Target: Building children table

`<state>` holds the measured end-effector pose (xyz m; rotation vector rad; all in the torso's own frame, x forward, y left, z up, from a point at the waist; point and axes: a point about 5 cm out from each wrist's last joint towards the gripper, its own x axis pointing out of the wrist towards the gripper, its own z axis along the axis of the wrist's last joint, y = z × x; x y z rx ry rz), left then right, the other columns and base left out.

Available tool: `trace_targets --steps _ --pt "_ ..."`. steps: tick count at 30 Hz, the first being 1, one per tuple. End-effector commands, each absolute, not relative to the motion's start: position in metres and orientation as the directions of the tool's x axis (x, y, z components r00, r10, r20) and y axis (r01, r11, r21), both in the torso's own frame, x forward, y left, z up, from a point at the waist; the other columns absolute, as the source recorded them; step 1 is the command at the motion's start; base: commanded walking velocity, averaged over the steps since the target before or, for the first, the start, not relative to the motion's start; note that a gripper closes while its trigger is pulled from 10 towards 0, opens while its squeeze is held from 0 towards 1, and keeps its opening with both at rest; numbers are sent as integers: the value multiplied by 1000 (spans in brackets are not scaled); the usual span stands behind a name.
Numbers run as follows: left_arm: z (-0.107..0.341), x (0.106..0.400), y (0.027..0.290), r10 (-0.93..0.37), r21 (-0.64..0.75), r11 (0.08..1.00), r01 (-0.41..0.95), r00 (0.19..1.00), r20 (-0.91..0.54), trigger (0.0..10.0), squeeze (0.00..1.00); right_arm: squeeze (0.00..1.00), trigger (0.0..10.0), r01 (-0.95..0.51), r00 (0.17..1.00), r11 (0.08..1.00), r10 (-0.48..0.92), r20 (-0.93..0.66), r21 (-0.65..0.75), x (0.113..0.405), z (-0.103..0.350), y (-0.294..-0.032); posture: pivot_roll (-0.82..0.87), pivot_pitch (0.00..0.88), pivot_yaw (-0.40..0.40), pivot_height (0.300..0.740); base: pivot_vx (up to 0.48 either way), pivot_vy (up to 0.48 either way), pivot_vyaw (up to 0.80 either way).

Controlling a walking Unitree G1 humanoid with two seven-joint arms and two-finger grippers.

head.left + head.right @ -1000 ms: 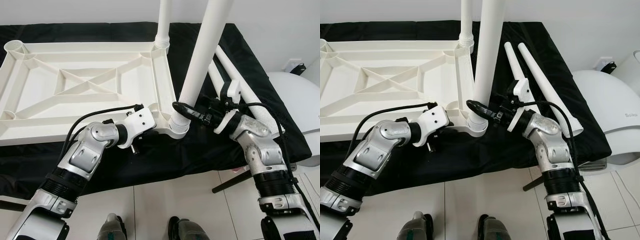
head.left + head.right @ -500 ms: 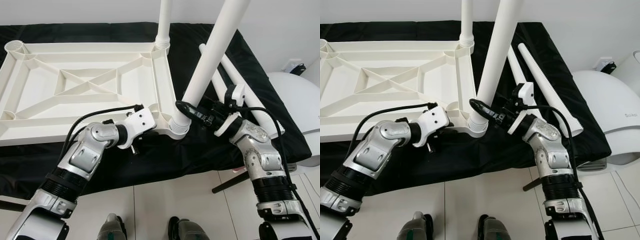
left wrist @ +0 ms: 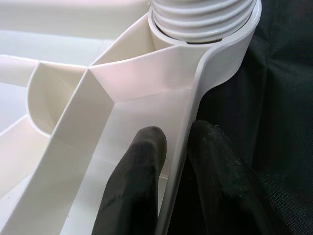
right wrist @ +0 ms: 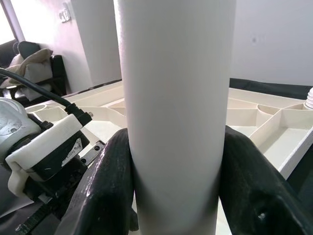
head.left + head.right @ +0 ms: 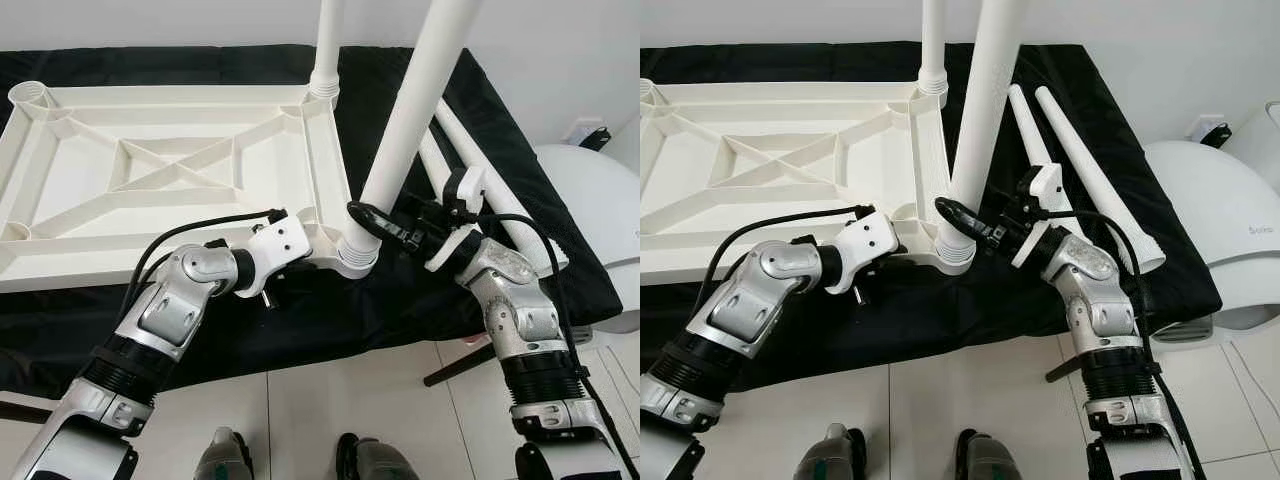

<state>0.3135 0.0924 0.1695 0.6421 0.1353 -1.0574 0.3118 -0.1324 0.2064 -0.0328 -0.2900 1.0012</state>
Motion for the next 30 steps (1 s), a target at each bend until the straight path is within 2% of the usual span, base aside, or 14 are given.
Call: trace_targets --steps 1,30 --pt "168 305 80 -798 418 275 866 448 -403 10000 0 0 10000 -840 529 537 842 100 -76 309 173 -125 34 201 -31 740 0 0 0" --pt "171 306 78 -803 426 266 864 444 -398 10000 0 0 10000 -792 598 609 788 144 -40 299 167 -123 26 202 -28 740 0 0 0"
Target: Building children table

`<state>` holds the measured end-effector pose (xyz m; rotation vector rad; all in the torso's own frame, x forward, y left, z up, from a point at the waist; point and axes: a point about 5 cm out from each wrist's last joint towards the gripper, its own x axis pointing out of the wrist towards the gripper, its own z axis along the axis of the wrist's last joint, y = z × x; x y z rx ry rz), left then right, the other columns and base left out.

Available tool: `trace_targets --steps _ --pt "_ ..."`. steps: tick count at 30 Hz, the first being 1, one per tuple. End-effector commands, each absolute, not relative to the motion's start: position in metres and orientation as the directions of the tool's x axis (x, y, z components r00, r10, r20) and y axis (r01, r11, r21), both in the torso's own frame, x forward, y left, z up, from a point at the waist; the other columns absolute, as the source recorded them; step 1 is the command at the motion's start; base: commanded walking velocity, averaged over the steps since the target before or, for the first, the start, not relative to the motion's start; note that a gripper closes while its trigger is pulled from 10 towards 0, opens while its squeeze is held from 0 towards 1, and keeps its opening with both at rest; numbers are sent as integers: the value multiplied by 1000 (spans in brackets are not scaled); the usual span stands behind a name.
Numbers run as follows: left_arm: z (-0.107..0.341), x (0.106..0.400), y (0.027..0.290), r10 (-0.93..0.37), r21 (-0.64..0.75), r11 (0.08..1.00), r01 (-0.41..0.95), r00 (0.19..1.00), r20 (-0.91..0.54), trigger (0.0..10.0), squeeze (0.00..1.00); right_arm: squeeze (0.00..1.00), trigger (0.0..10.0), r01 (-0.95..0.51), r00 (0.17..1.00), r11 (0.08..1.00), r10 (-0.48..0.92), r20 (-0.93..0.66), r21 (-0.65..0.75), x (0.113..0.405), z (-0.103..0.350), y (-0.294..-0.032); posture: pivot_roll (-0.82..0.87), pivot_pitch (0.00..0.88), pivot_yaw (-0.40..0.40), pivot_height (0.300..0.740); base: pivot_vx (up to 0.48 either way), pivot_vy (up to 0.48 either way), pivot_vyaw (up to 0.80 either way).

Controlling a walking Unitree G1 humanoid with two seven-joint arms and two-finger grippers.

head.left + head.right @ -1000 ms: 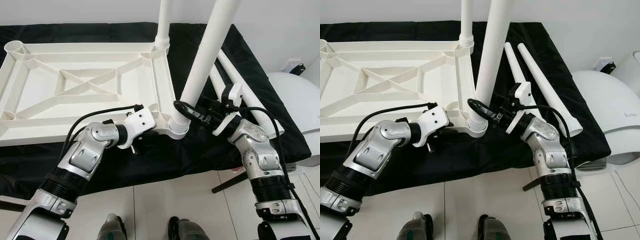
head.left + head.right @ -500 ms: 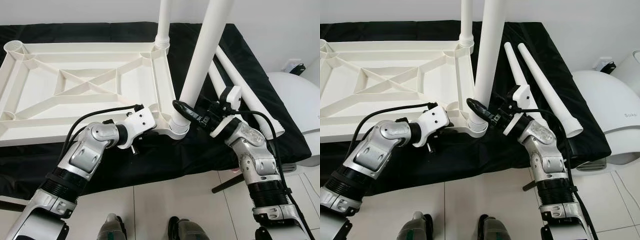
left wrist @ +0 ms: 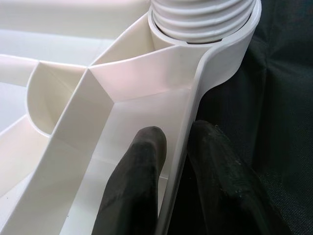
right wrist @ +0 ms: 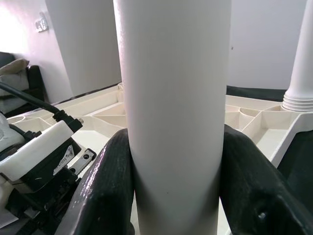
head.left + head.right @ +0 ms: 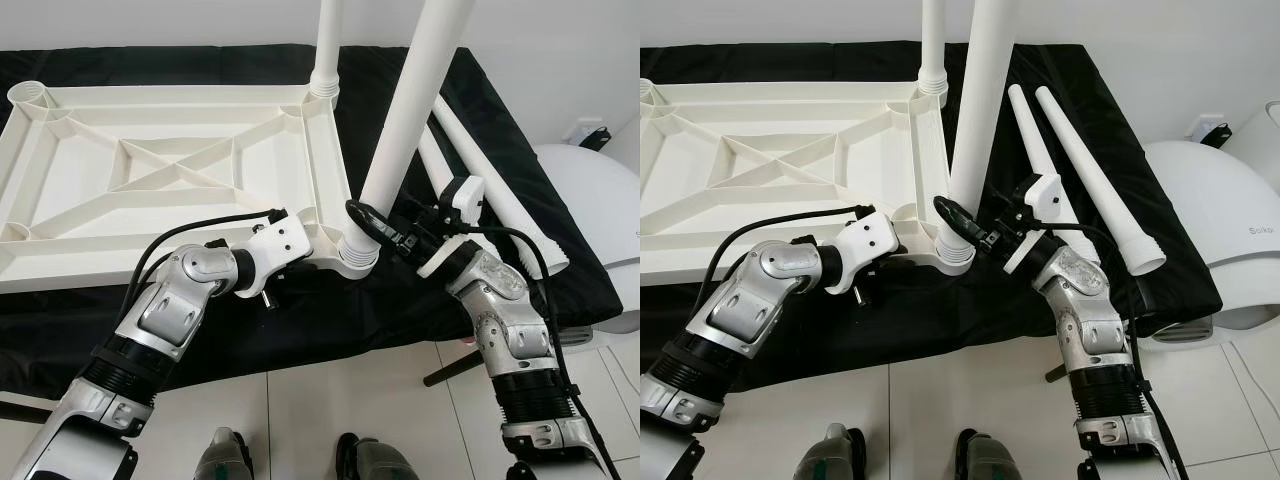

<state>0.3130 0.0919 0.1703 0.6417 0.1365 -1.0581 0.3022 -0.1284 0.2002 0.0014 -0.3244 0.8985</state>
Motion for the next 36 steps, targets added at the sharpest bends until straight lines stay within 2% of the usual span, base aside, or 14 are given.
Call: trace_targets --steps 1,29,36 --pt "172 306 78 -802 427 266 864 444 -399 10000 0 0 10000 -790 602 612 785 145 -39 299 167 -123 26 201 -28 740 0 0 0" --pt "173 305 76 -807 431 256 865 437 -397 10000 0 0 10000 -761 637 649 752 170 -17 283 164 -120 20 196 -29 740 0 0 0" --pt "174 305 75 -810 433 253 865 435 -394 10000 0 0 10000 -775 616 630 771 162 -51 278 160 -125 17 198 -26 740 0 0 0"
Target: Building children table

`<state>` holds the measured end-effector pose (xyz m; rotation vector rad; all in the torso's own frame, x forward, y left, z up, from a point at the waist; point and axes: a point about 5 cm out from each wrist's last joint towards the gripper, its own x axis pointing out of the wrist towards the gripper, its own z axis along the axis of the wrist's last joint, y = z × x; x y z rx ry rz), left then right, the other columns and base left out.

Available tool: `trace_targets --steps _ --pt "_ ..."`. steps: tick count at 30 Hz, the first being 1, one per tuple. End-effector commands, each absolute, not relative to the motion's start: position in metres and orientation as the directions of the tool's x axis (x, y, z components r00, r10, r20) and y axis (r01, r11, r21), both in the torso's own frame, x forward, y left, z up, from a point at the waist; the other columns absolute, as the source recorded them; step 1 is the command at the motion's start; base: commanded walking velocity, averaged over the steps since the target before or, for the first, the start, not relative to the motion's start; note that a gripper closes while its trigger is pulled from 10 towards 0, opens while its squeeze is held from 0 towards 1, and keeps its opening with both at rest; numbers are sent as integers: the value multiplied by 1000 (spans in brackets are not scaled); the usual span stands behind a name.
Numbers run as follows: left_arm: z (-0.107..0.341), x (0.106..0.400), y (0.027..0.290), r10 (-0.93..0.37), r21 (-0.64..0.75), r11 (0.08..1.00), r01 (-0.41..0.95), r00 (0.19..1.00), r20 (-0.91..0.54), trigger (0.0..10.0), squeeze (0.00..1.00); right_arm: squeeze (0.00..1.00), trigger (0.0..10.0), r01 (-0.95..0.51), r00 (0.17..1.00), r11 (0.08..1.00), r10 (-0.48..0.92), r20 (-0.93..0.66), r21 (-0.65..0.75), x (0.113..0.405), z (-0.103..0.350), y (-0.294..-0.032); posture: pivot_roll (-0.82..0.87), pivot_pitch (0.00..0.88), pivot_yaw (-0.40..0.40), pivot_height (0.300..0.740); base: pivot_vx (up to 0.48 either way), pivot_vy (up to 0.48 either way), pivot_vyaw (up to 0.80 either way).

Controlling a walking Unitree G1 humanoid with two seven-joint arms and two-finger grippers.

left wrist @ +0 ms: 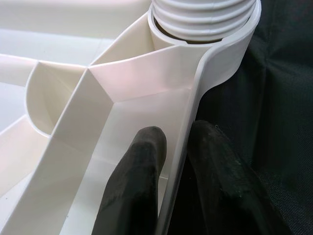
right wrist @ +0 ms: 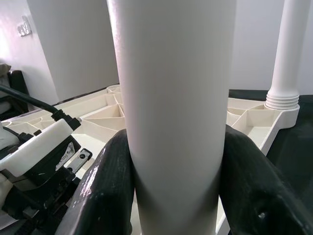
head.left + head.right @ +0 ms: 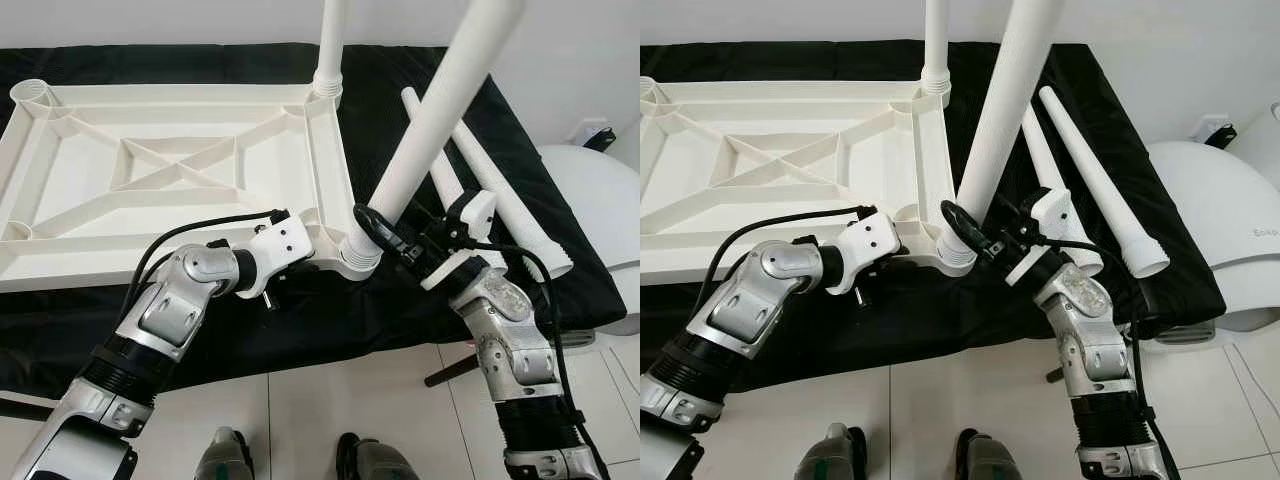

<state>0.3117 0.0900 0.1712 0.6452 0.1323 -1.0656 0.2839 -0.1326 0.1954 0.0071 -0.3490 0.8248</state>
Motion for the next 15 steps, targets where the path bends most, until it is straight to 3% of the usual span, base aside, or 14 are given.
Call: trace_targets --steps 1,15 --pt "174 305 75 -810 433 253 865 435 -394 10000 0 0 10000 -775 616 630 771 162 -51 278 160 -125 17 198 -26 740 0 0 0" --pt "176 306 77 -808 435 258 863 439 -392 10000 0 0 10000 -758 640 650 758 125 -56 287 156 -134 20 203 -23 740 0 0 0"
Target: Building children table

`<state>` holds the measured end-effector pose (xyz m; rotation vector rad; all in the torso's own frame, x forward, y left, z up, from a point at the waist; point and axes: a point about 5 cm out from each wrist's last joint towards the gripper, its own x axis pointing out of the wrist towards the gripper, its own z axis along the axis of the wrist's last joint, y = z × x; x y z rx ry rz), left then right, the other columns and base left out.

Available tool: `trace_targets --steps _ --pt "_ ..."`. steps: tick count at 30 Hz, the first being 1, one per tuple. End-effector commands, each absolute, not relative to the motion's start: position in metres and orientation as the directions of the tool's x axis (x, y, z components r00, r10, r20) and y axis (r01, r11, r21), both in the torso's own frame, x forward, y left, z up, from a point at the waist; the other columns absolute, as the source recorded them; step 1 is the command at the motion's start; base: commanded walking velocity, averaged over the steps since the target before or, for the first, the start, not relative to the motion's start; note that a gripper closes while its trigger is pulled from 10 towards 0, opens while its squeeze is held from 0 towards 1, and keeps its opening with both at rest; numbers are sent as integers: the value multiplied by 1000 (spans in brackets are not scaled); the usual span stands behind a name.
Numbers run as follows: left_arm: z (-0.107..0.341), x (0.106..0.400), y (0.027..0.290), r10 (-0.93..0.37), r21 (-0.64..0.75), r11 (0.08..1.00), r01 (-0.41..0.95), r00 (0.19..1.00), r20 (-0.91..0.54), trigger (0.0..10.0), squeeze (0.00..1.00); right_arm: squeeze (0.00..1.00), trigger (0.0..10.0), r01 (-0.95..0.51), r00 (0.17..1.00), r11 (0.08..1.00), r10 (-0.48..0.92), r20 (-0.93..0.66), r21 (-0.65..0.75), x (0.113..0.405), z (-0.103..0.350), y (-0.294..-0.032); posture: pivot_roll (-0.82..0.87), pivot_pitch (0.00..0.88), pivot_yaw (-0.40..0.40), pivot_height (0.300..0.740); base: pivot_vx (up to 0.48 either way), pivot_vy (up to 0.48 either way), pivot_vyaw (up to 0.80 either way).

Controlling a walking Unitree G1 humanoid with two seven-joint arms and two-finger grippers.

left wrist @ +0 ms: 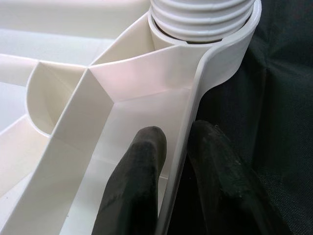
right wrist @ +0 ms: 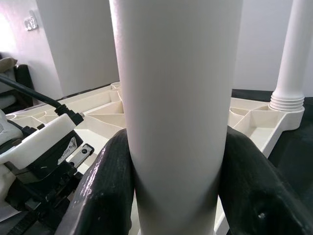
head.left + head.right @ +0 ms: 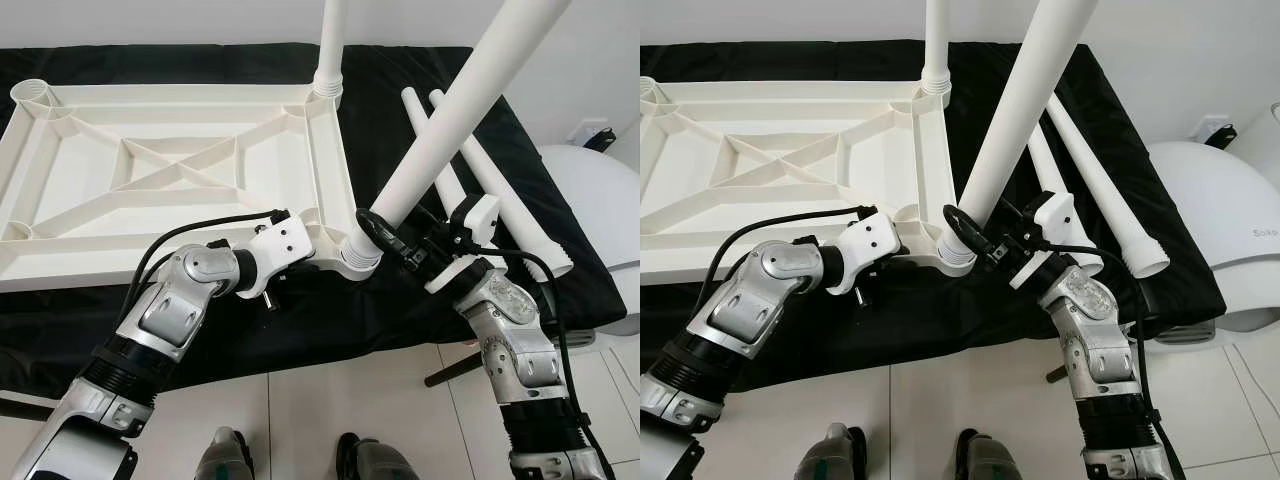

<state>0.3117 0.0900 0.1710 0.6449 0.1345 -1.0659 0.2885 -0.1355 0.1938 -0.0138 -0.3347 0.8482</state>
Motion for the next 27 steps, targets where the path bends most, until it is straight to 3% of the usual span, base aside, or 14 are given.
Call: trace_targets --steps 1,15,27 --pt "176 306 77 -808 435 258 863 440 -392 10000 0 0 10000 -759 640 649 759 123 -57 290 157 -134 20 203 -23 740 0 0 0" --pt "178 307 76 -806 441 261 859 445 -390 10000 0 0 10000 -845 522 527 849 79 -88 301 160 -119 30 203 -27 740 0 0 0" --pt "179 307 78 -805 444 266 856 450 -386 10000 0 0 10000 -824 558 563 825 83 -56 293 148 -121 25 202 -26 740 0 0 0"
